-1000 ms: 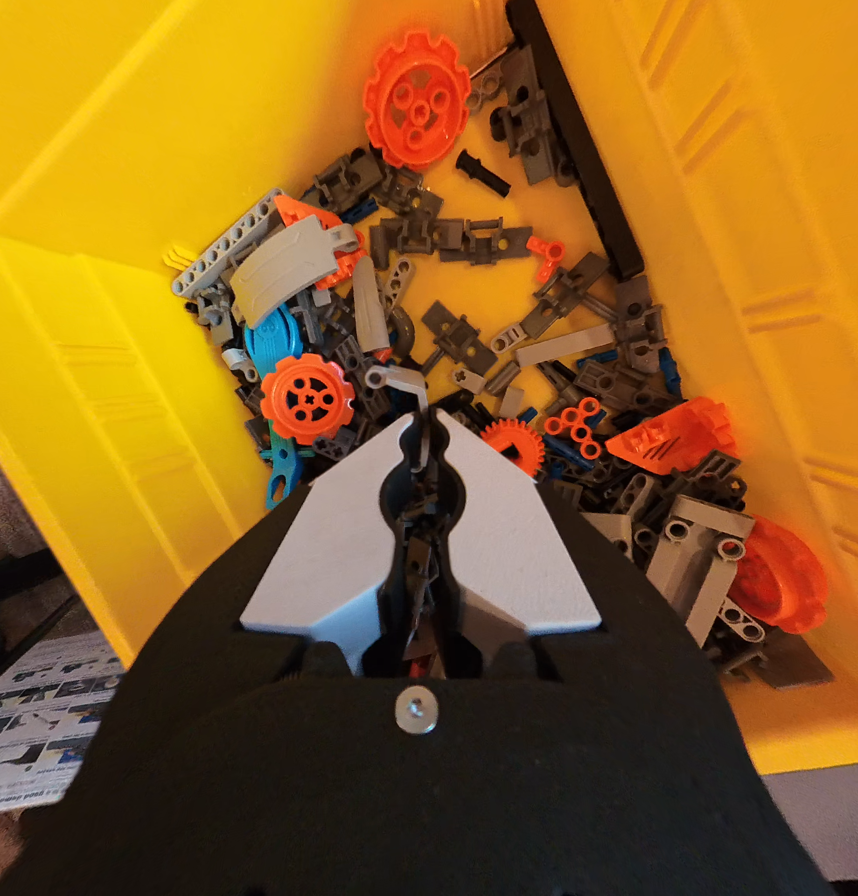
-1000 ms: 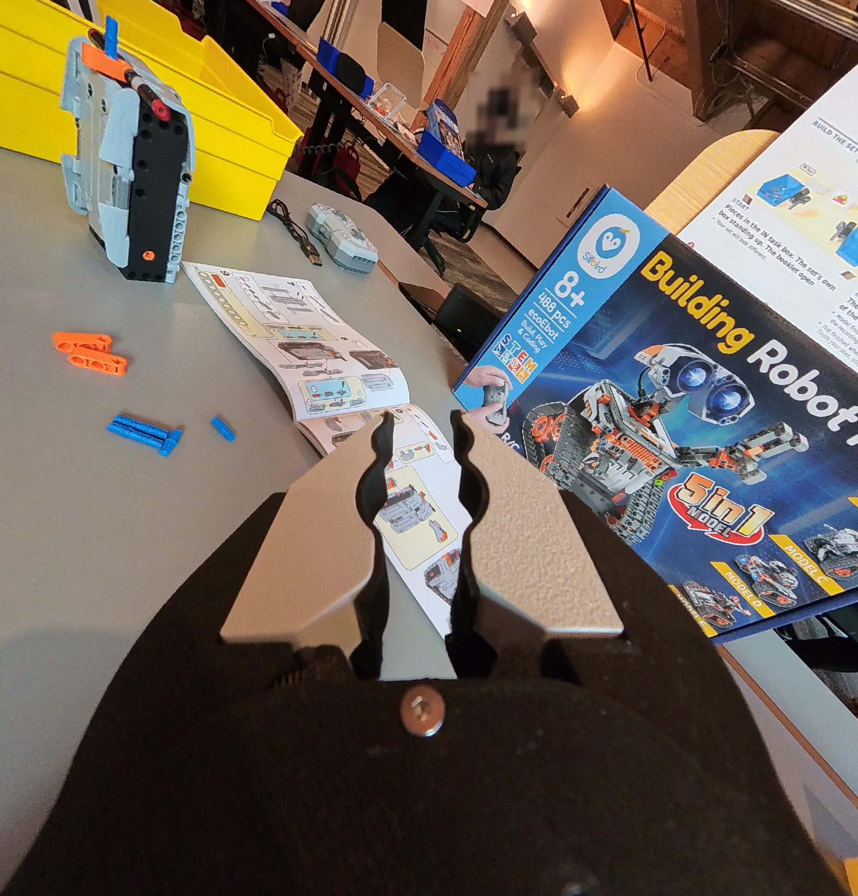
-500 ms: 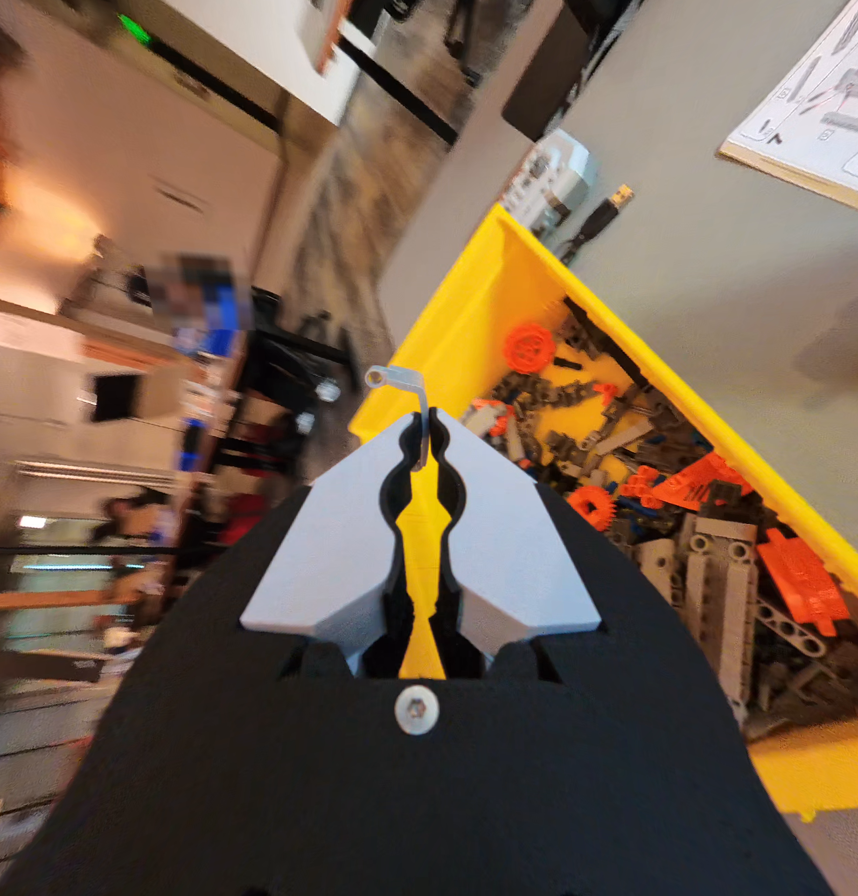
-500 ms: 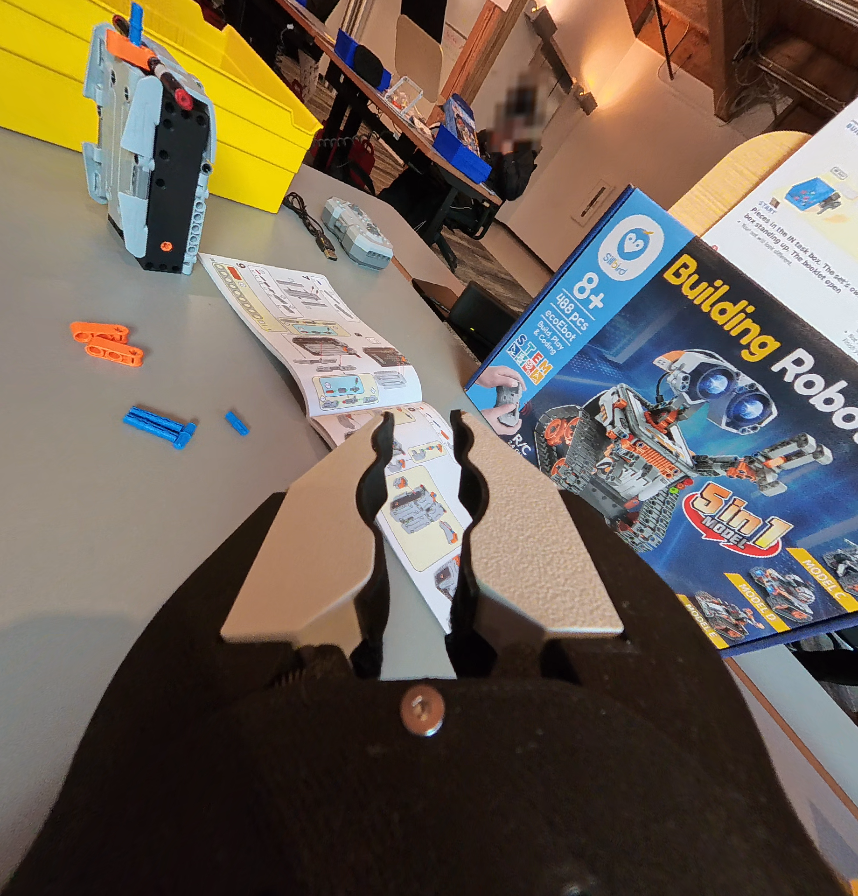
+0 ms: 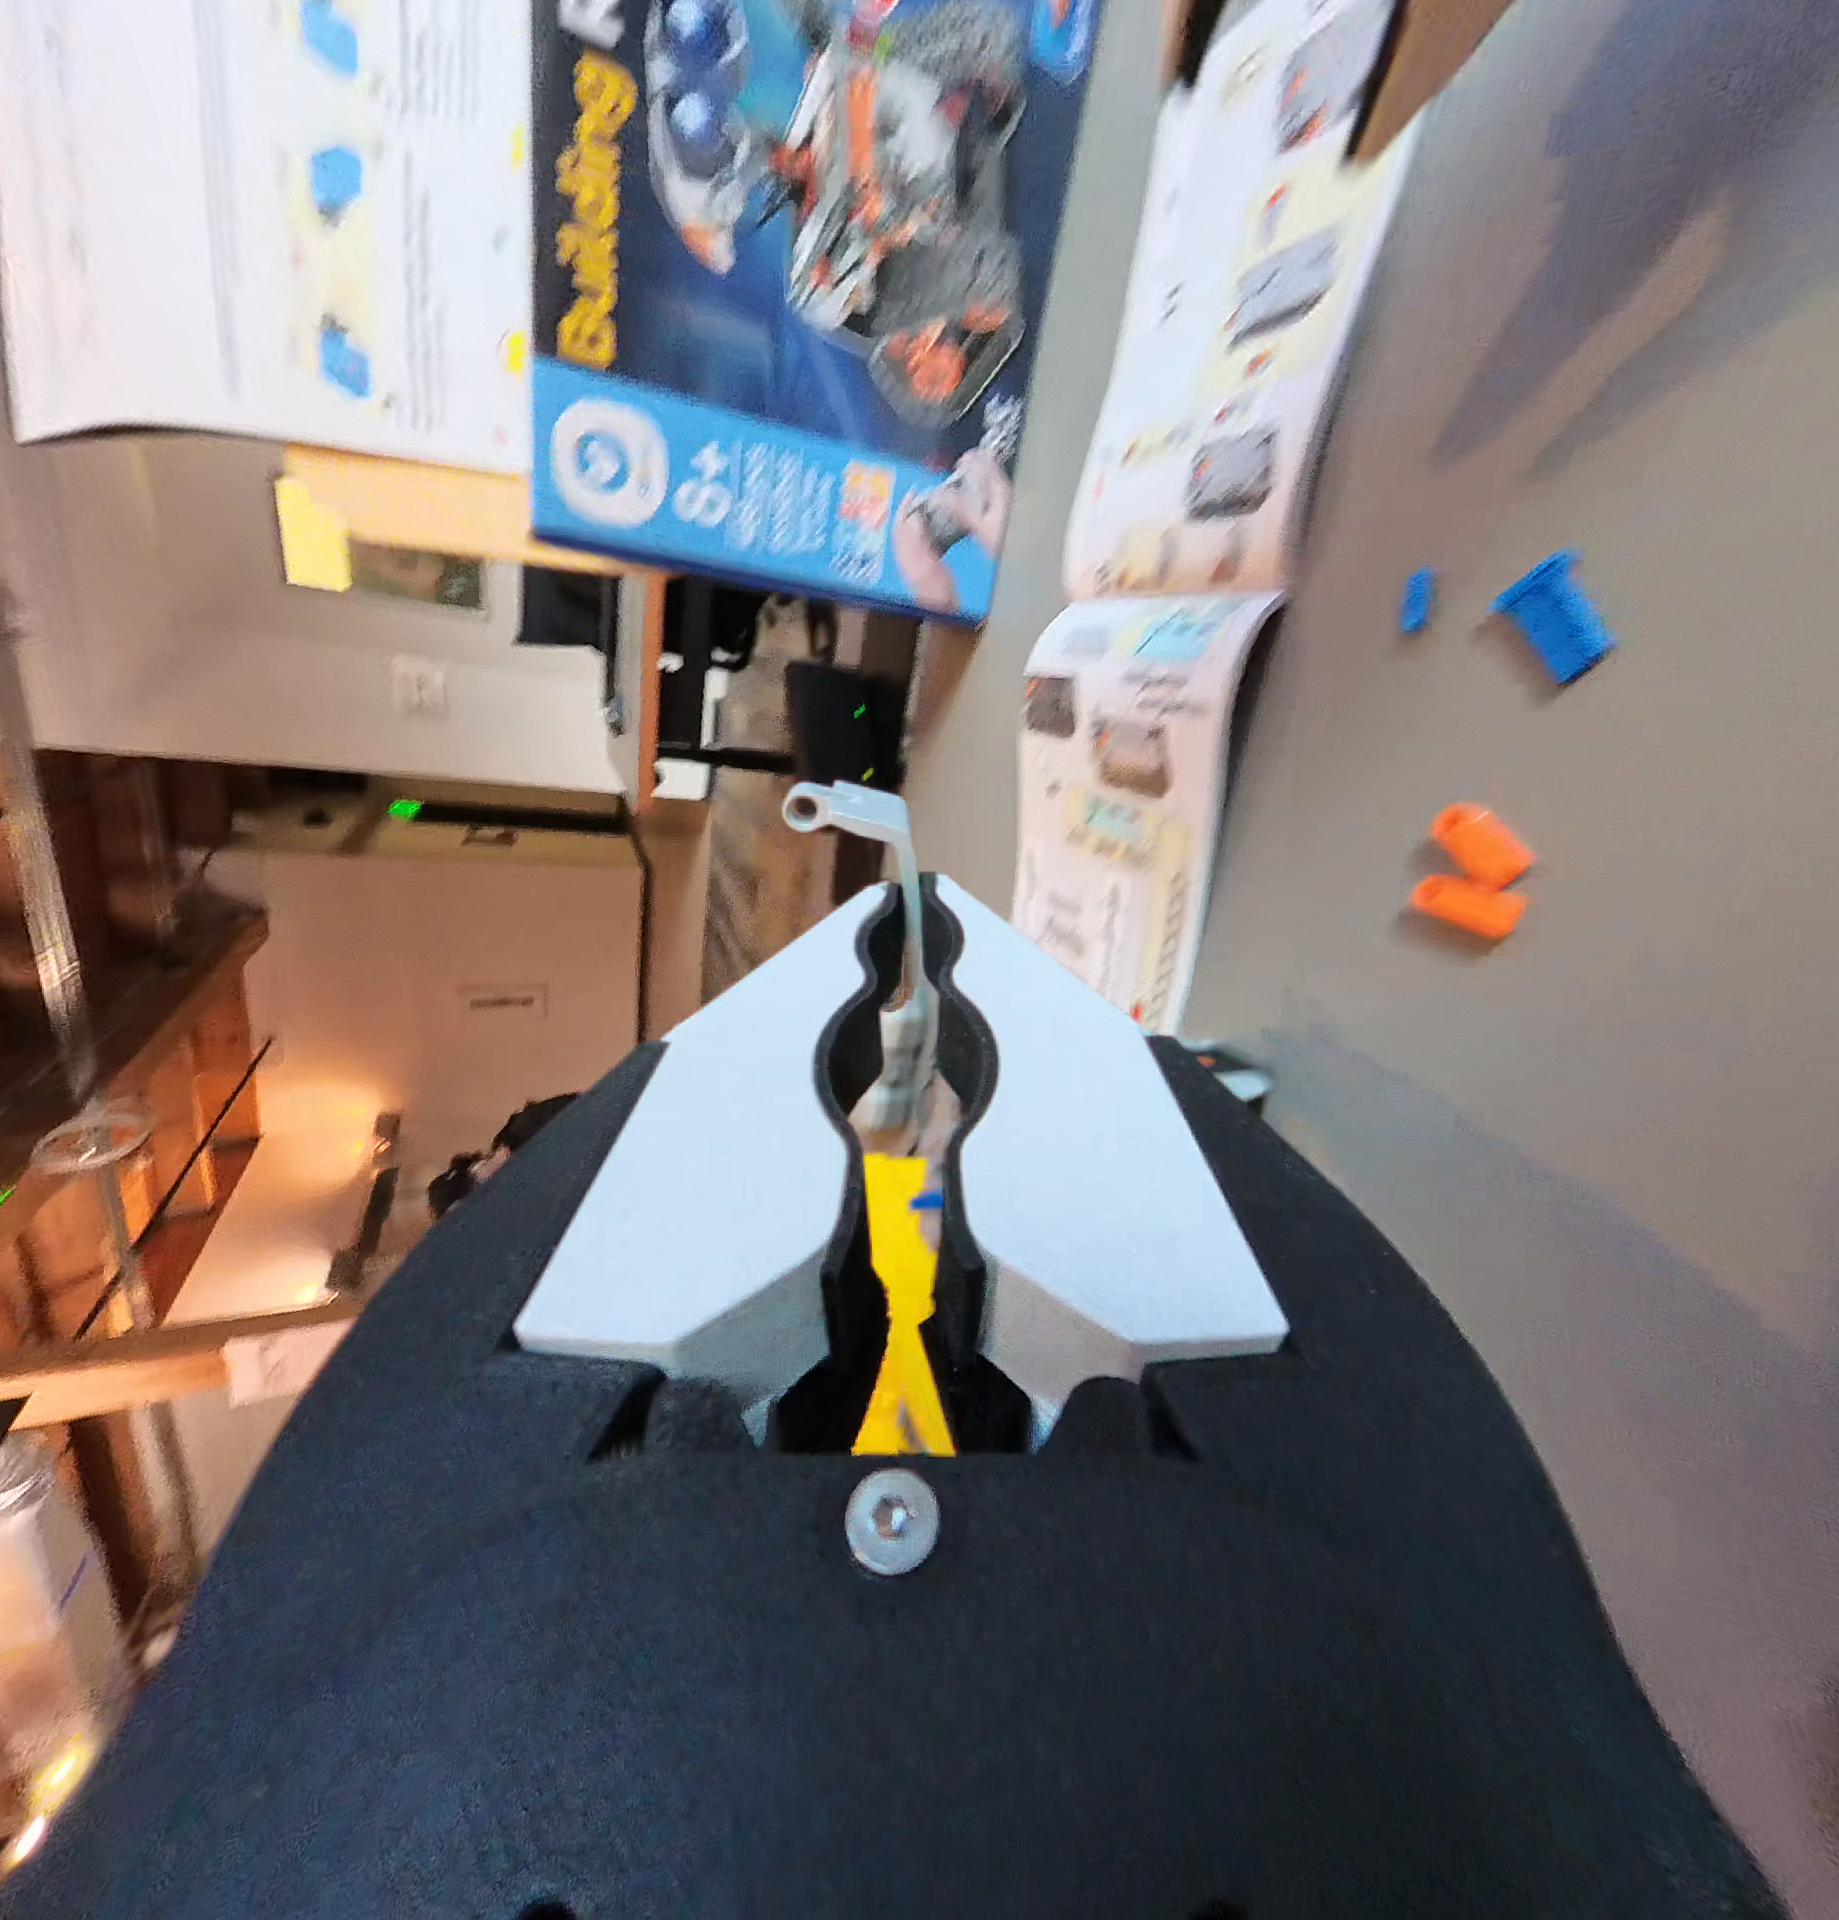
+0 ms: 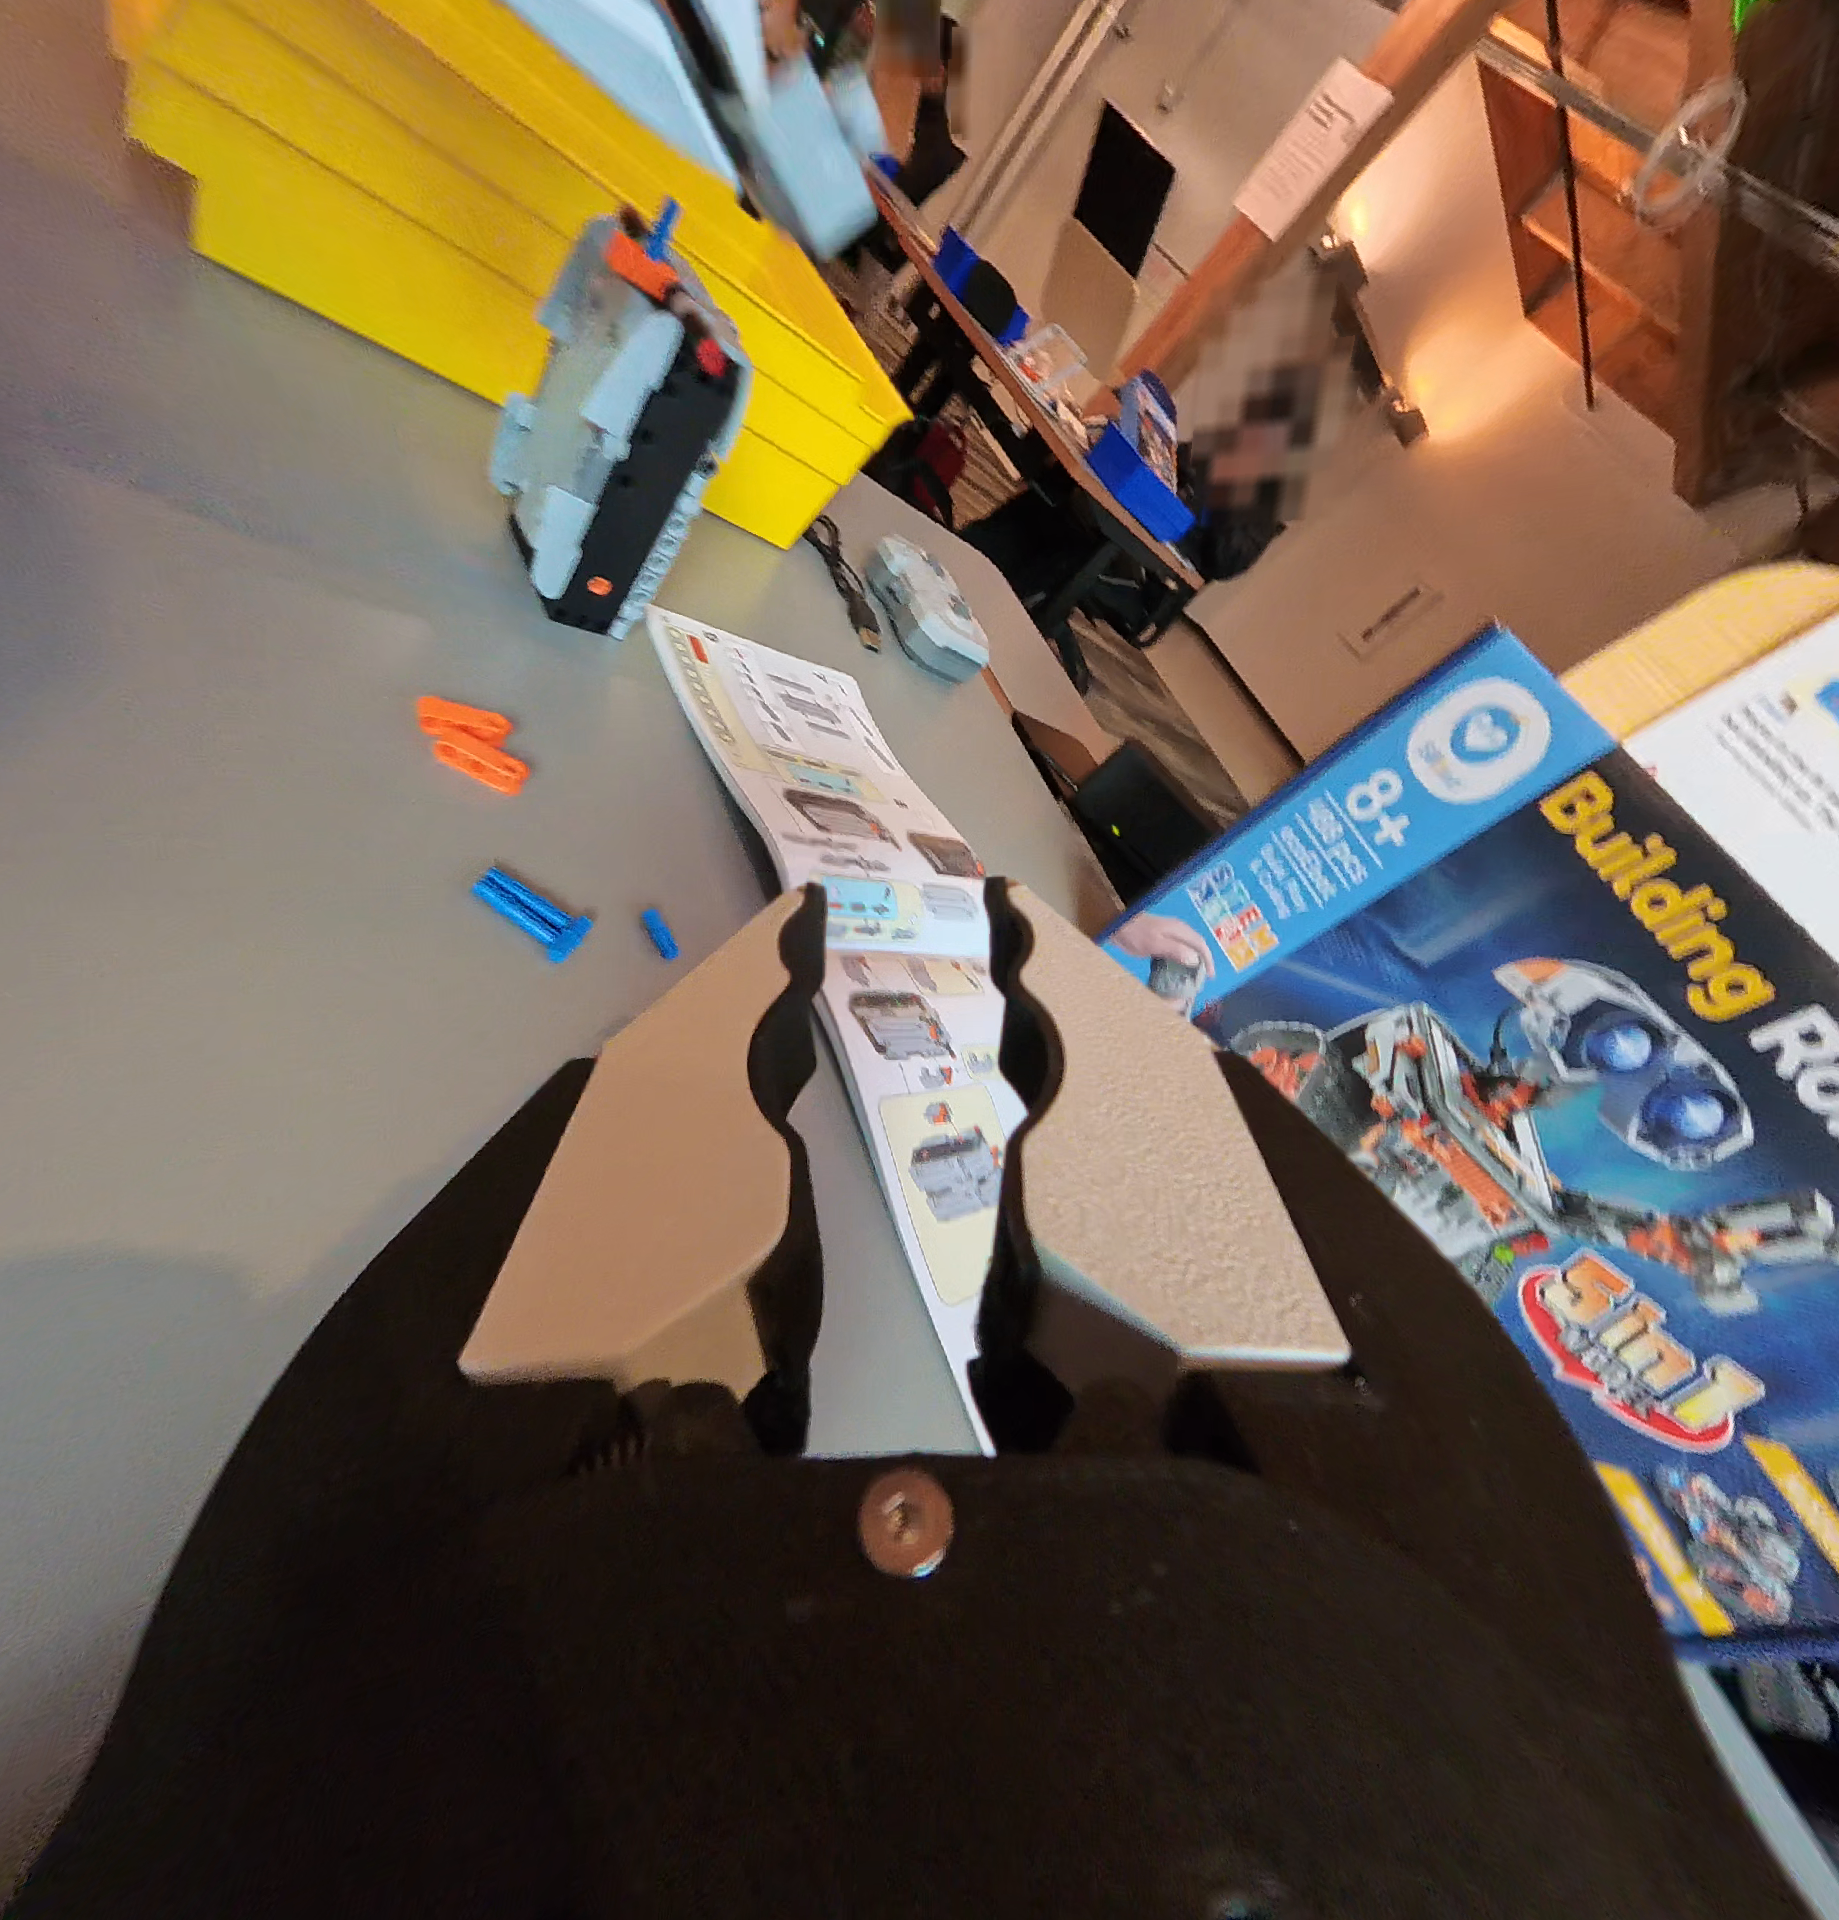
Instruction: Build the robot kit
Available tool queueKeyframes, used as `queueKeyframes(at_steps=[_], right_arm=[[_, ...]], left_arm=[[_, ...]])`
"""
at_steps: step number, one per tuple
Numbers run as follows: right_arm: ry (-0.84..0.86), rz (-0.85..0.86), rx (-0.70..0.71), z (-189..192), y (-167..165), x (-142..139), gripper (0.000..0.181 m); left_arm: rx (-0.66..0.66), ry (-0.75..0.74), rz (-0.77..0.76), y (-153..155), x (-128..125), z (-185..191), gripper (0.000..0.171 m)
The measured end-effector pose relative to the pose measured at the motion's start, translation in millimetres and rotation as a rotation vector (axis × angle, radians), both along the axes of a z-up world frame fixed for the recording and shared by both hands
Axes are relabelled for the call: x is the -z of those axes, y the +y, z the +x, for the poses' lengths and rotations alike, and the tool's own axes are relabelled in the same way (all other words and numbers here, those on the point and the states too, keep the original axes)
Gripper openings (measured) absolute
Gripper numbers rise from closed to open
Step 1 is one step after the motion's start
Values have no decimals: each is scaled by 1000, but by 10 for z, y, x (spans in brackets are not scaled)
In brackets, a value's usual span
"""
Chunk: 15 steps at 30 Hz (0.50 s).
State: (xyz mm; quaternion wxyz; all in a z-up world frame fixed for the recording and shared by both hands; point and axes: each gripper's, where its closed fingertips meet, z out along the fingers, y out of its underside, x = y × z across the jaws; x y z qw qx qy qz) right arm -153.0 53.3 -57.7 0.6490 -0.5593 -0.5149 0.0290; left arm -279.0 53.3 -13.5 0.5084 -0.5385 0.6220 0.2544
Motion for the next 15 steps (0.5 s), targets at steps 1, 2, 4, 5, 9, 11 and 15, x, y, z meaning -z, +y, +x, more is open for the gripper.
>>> queueKeyframes(at_steps=[1, 2, 4, 5, 9, 11, 15], right_arm=[[-7, 21, -21, -46, -48, -17, 31], [-11, 42, -35, -84, -86, -39, 33], [-27, 77, -44, -135, -130, -68, 38], [-38, 87, -51, -157, -149, -66, 38], [-72, 104, -43, -217, -150, -14, 39], [-79, 98, -55, -240, -159, 13, 39], [-71, 66, -71, -260, -167, 42, 39]], left_arm=[[24, 0, -28, -32, 65, 125, 1], [50, 7, -55, -59, 139, 236, 1], [81, 38, -98, -81, 290, 408, 1], [95, 53, -111, -85, 354, 481, 1], [143, 108, -166, -116, 575, 690, 1], [157, 123, -171, -122, 624, 752, 1], [176, 134, -193, -149, 680, 827, 1]])
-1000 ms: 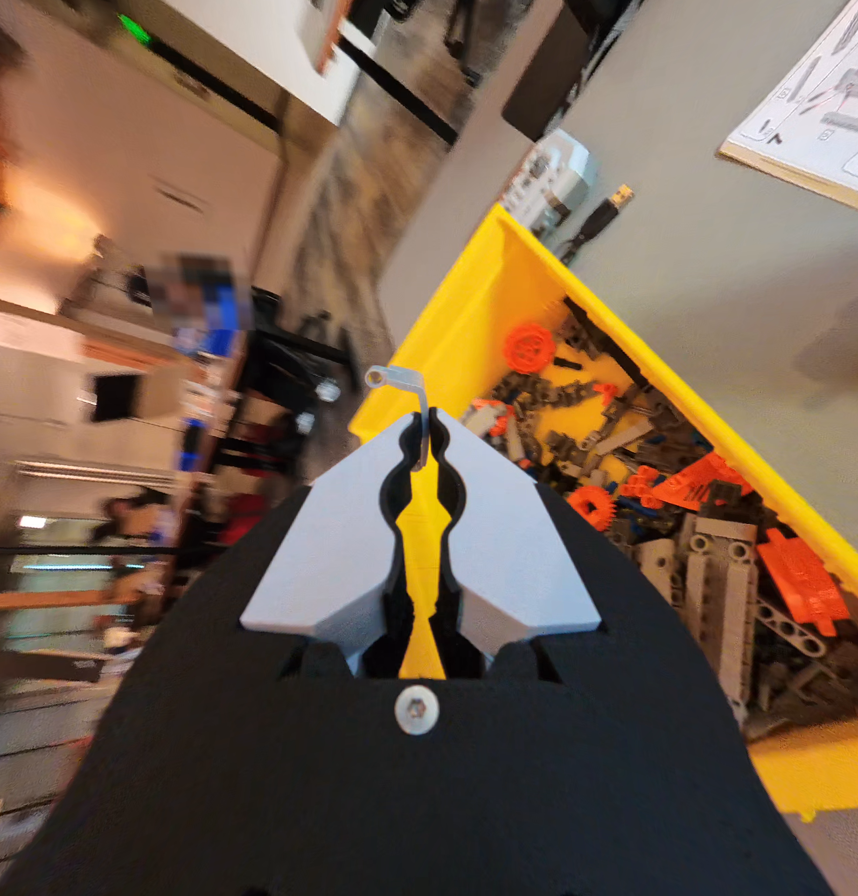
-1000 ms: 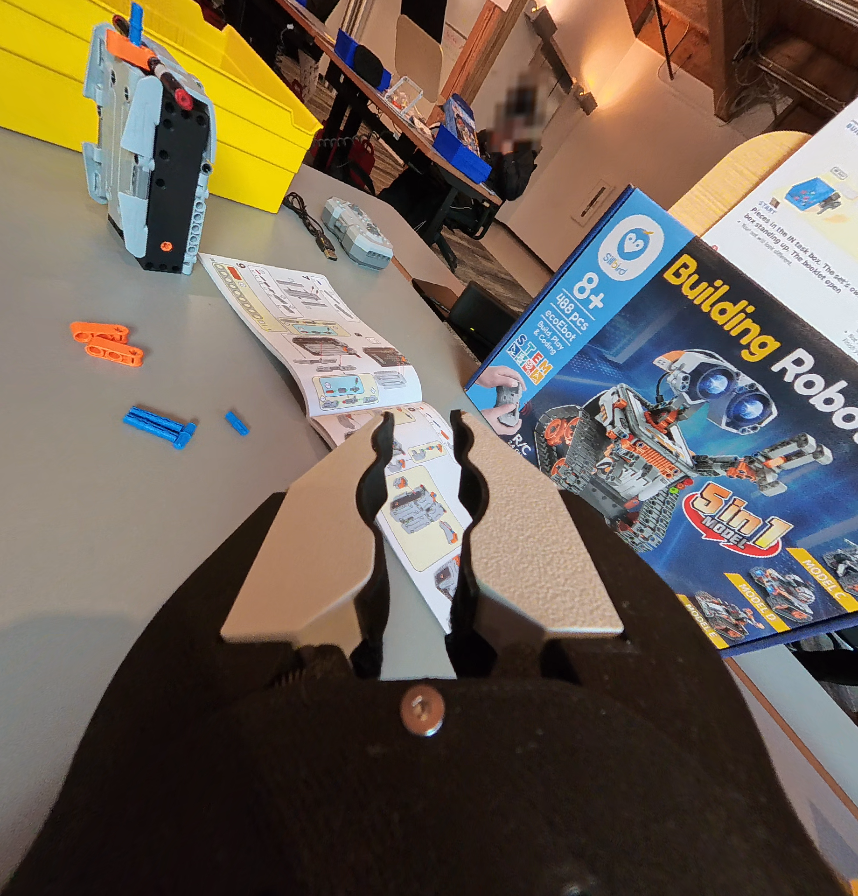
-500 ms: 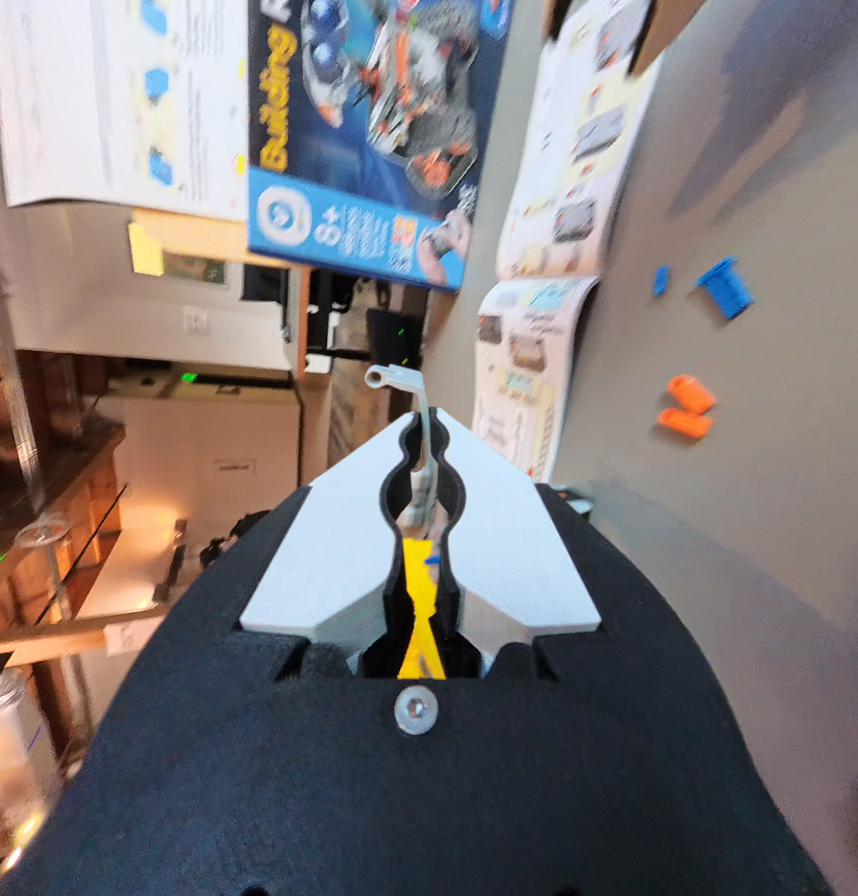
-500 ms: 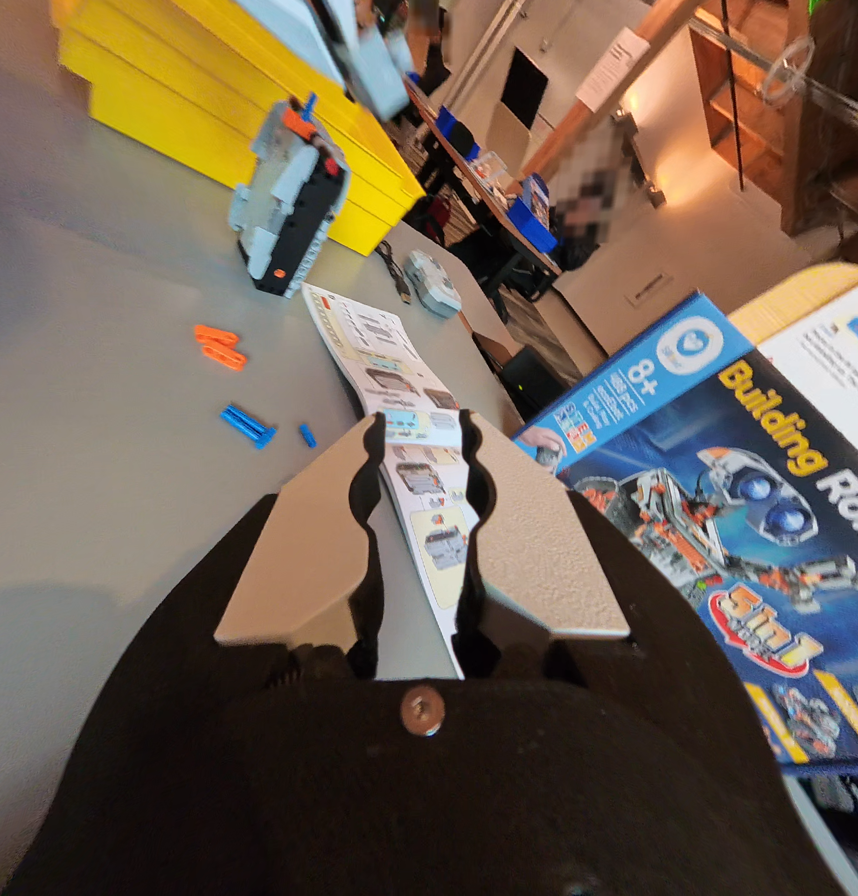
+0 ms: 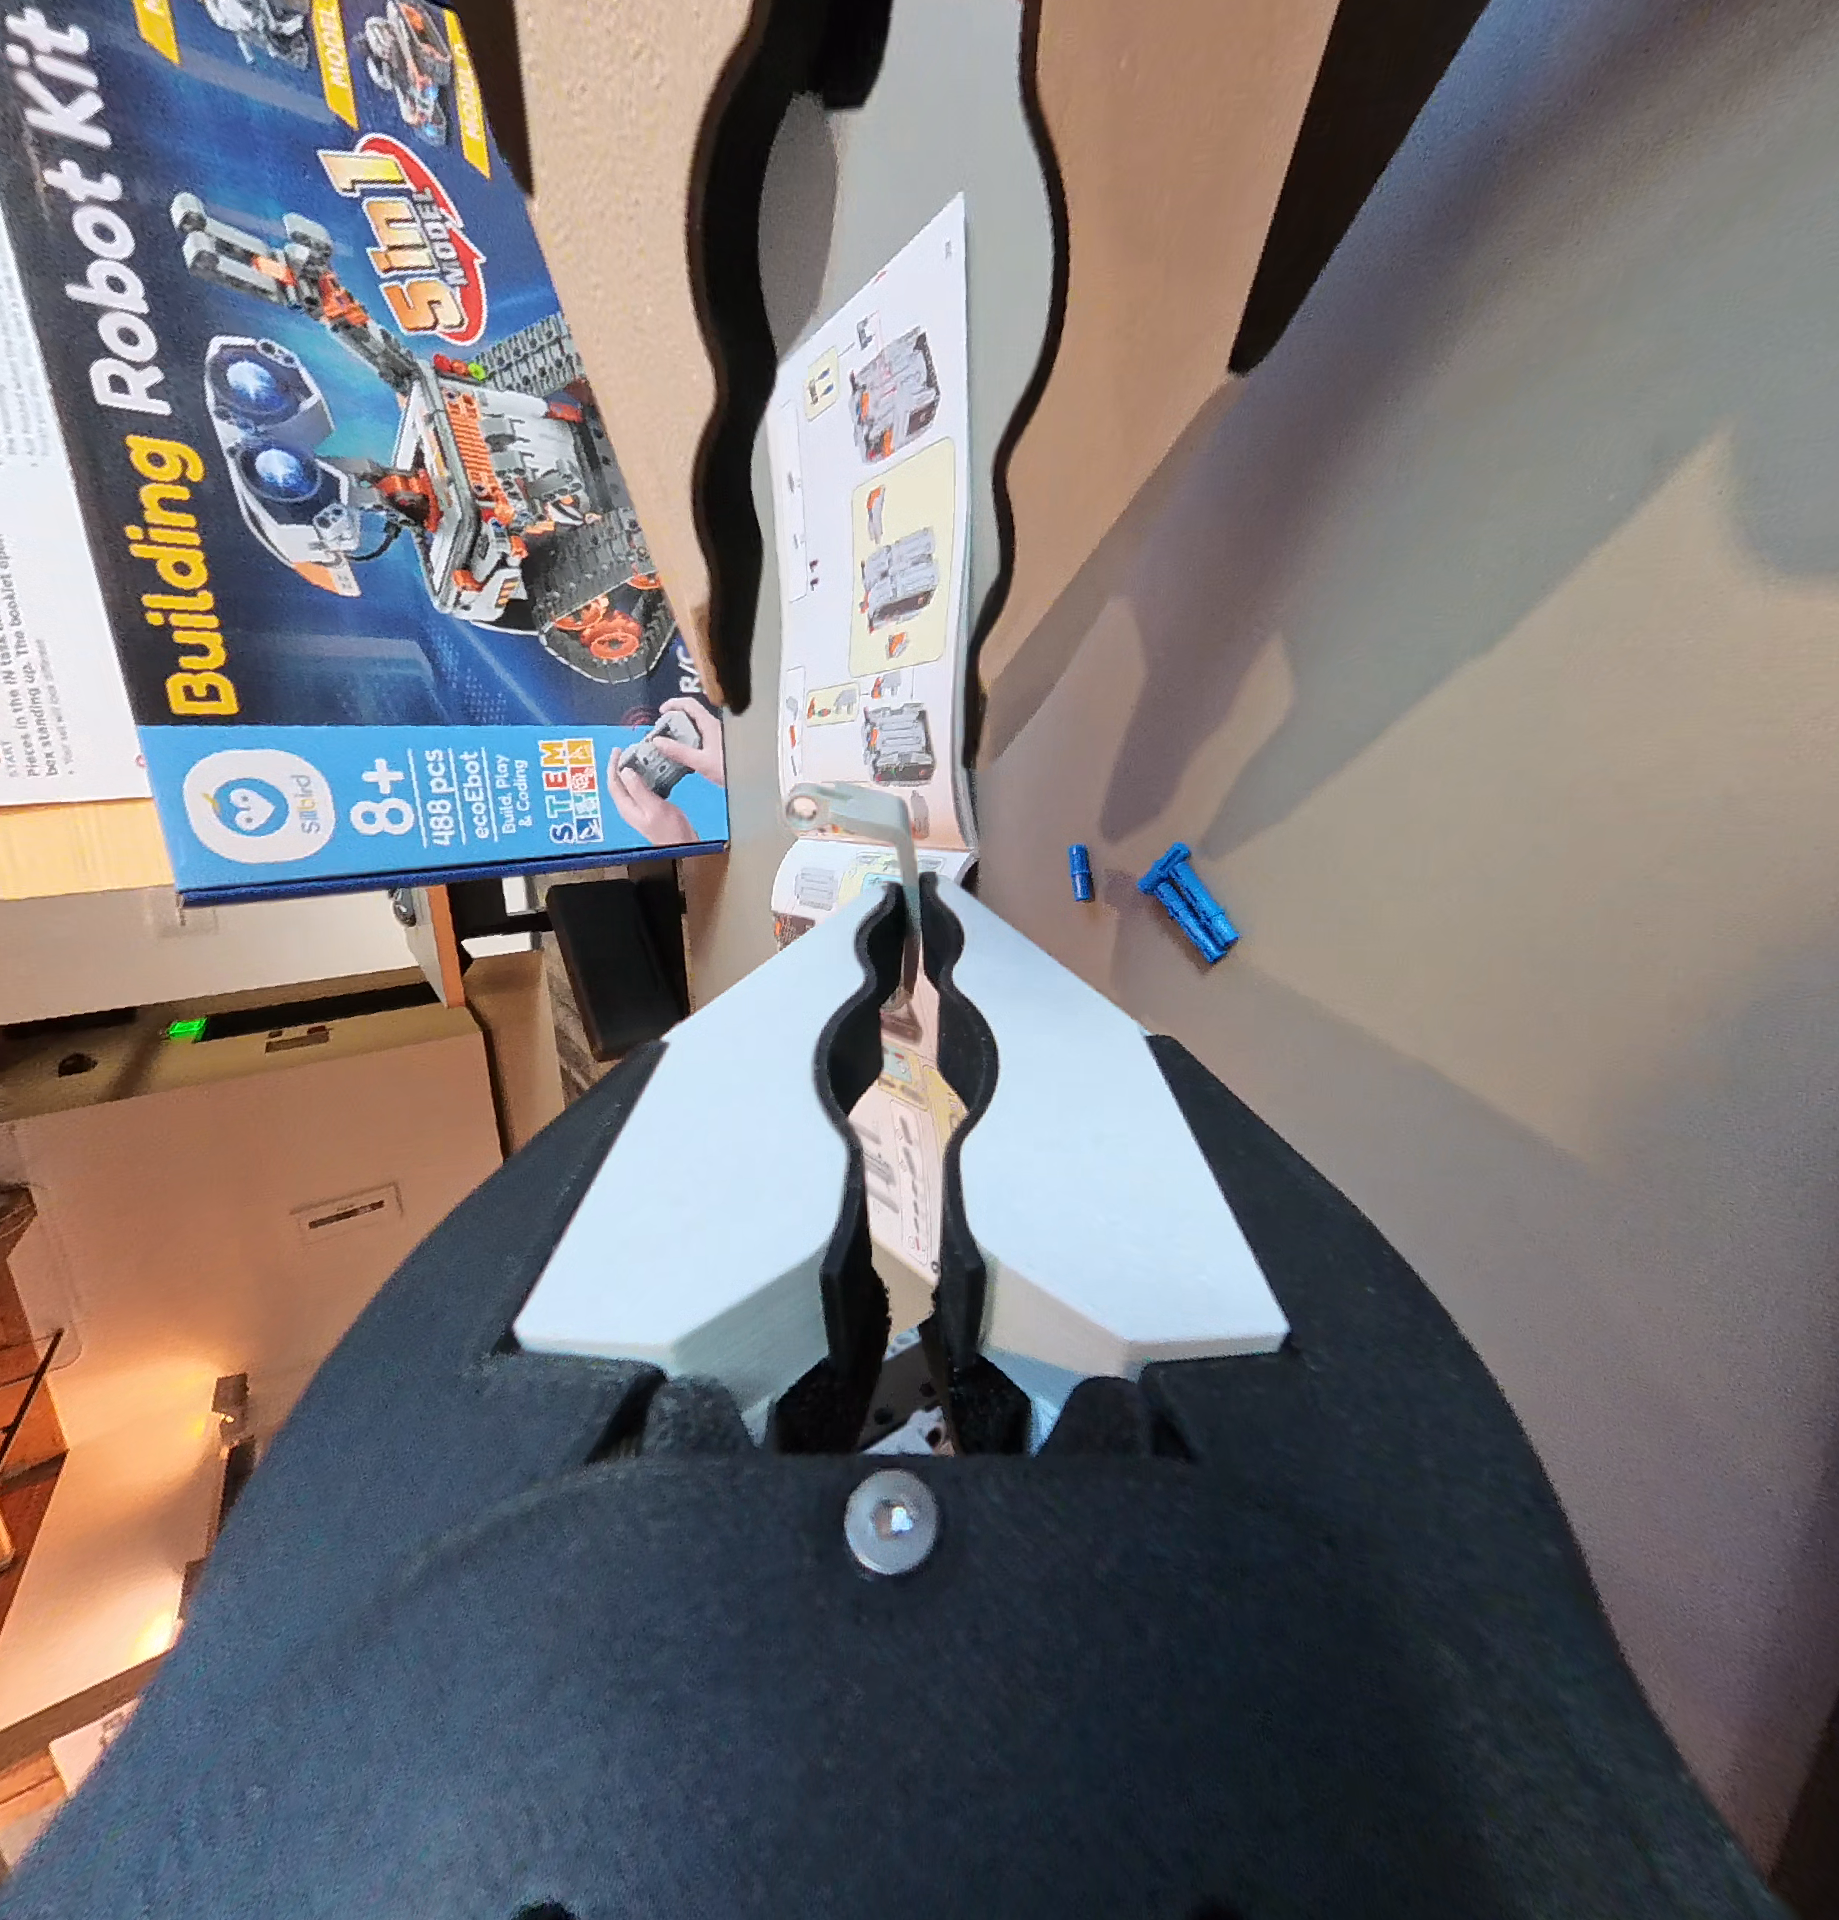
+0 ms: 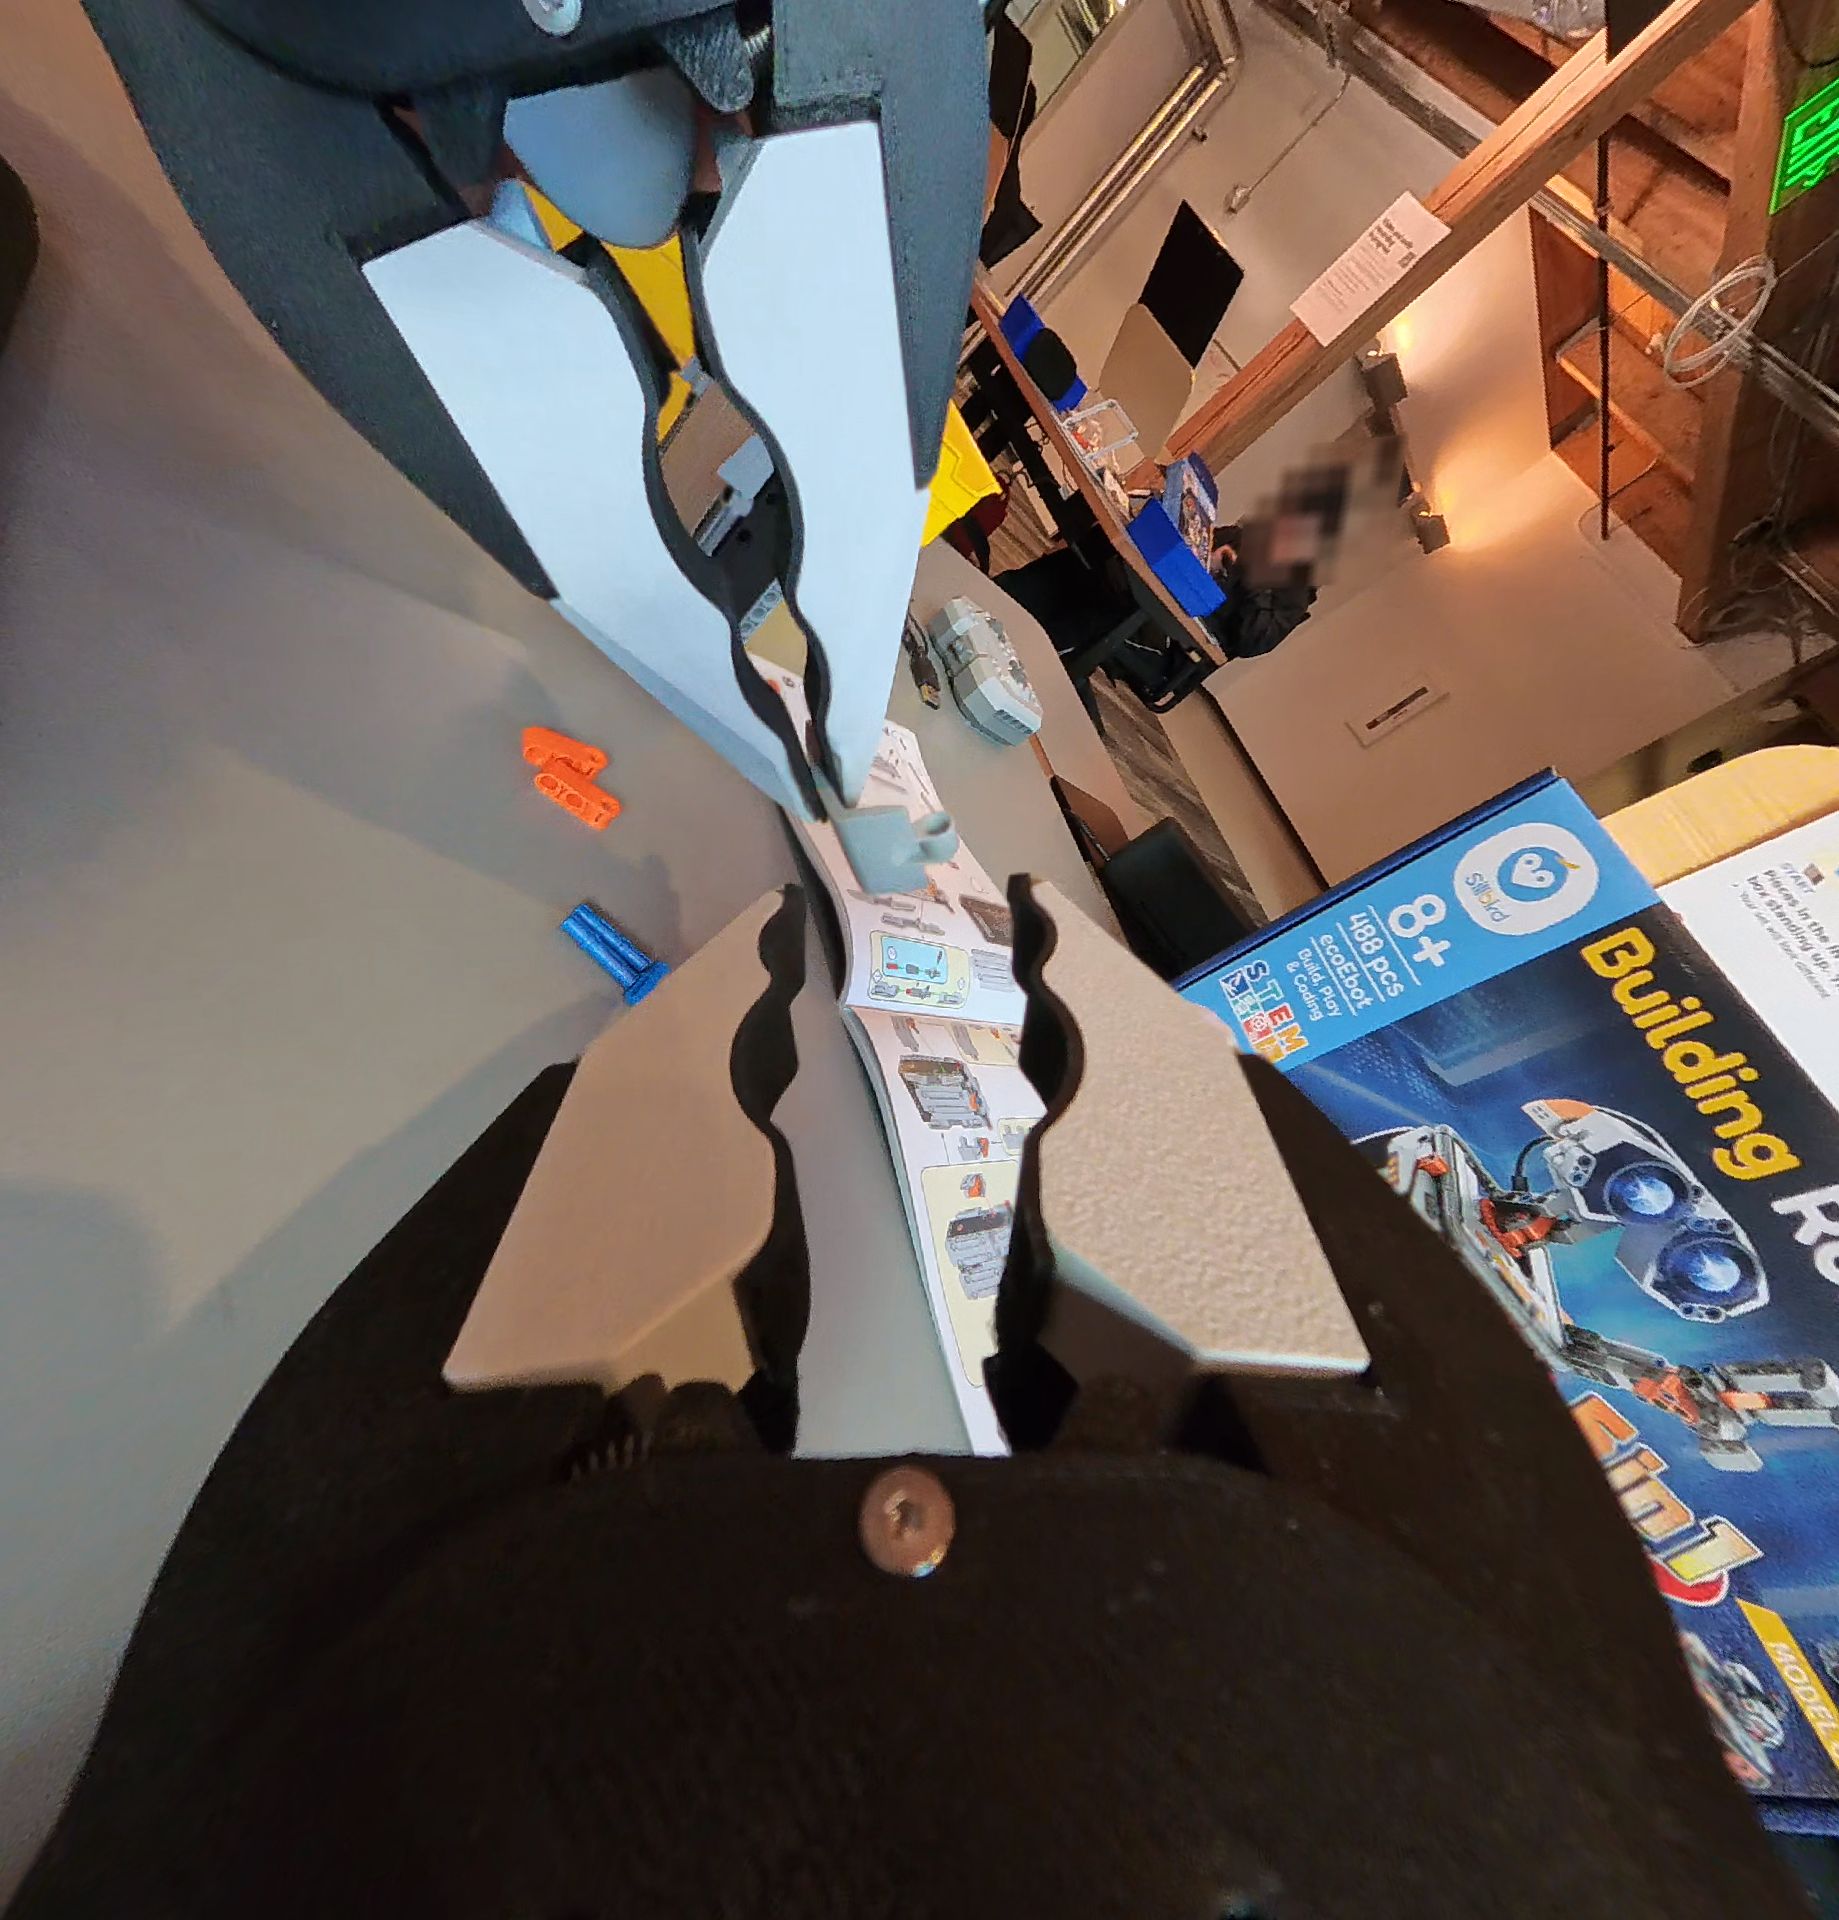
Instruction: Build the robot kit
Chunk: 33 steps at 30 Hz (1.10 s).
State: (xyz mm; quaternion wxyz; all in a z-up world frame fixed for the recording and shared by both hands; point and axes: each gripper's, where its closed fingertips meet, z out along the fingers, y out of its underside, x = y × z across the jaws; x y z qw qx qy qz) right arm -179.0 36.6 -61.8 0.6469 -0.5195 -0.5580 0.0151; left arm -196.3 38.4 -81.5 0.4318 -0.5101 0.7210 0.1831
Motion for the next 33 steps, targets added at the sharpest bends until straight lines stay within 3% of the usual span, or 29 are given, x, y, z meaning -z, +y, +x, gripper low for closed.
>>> queueKeyframes(at_steps=[15, 18, 21, 24, 27, 33], right_arm=[[-11, -85, -38, -61, -54, 91, 24], [-5, -84, -36, -53, -51, 75, 24], [-12, -76, -1, 29, 11, 66, 24], [21, -88, 72, 224, 154, 4, 24], [106, -98, 173, 503, 332, -111, 24], [262, -150, 194, 716, 412, -254, 24]], left_arm=[[40, -64, -123, -157, 51, 124, 1], [19, -104, -199, -186, 77, 117, 17], [-33, -206, -284, -150, 29, 78, 34], [-94, -401, -357, -76, -161, 10, 42], [-123, -535, -471, -112, -223, -57, 43], [-155, -652, -579, -209, -158, -140, 40]])
